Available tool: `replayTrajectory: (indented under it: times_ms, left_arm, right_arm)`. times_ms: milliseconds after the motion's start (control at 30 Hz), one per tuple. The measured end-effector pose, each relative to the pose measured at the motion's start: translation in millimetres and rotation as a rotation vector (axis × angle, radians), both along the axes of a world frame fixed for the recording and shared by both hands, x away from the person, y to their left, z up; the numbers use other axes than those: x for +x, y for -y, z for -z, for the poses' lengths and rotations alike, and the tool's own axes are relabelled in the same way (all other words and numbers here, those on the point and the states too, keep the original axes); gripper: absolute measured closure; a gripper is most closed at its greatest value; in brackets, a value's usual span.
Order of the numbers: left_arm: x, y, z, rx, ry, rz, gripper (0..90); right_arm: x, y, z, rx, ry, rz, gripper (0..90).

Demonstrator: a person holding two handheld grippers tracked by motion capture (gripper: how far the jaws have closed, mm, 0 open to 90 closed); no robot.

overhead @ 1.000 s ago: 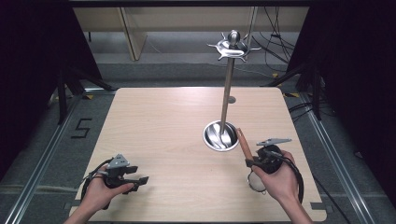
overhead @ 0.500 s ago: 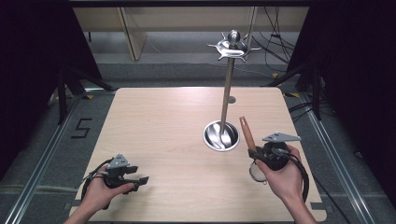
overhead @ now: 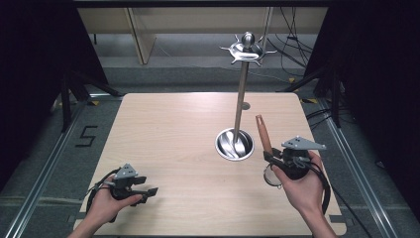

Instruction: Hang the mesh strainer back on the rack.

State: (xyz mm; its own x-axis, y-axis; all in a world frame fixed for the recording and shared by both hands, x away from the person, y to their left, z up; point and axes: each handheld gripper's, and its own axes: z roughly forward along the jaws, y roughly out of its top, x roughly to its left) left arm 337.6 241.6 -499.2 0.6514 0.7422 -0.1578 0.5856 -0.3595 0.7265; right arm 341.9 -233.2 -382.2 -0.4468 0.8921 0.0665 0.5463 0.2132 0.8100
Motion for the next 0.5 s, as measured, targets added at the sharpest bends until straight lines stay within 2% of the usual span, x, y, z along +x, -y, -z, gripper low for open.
replayTrajectory:
  times_ms: [33,67,133,200,233,300,367,400,433,467,500]
  left_arm:
    - [0.2,-0.1,-0.2,0.004,0.0,0.003,31.9]
    - [0.3,-0.1,-0.2,0.005,0.0,0.003,31.9]
    - [0.3,0.0,-0.1,0.003,0.001,0.001,31.9]
    - [0.3,-0.1,-0.2,0.005,0.001,0.002,31.9]
    - [0.3,-0.1,-0.2,0.005,0.0,0.002,31.9]
    - [0.3,-0.1,-0.2,0.004,0.0,0.002,31.9]
    - [0.2,0.2,0.8,-0.005,0.001,-0.002,31.9]
    - [0.1,0.4,1.2,-0.009,0.003,-0.004,31.9]
    - [0.1,0.5,1.1,-0.007,0.002,-0.004,31.8]
    - [0.2,0.5,1.2,-0.007,0.002,-0.004,31.9]
    - [0.2,0.7,1.1,-0.008,0.002,-0.004,31.9]
  right_arm:
    - [0.6,1.2,-1.3,-0.01,0.01,-0.008,70.0]
    - [-2.1,-1.0,-2.7,0.016,-0.024,0.016,70.0]
    - [-1.4,0.3,-4.2,0.005,0.011,0.014,70.0]
    - [-2.3,-0.1,-6.2,0.017,0.001,0.016,70.0]
    - [-0.2,2.6,-6.5,-0.009,0.047,-0.003,70.0]
    - [-2.8,0.9,-9.1,0.017,0.019,0.015,70.0]
    - [-2.6,1.6,-11.2,0.015,0.045,0.018,70.0]
    - [-1.0,3.0,-11.8,0.007,0.061,0.001,70.0]
    - [-1.3,3.7,-12.9,0.007,0.06,-0.004,70.0]
    - [-2.0,2.6,-13.7,0.021,0.071,0.017,70.0]
    - [-2.7,2.7,-15.1,0.023,0.053,0.014,70.1]
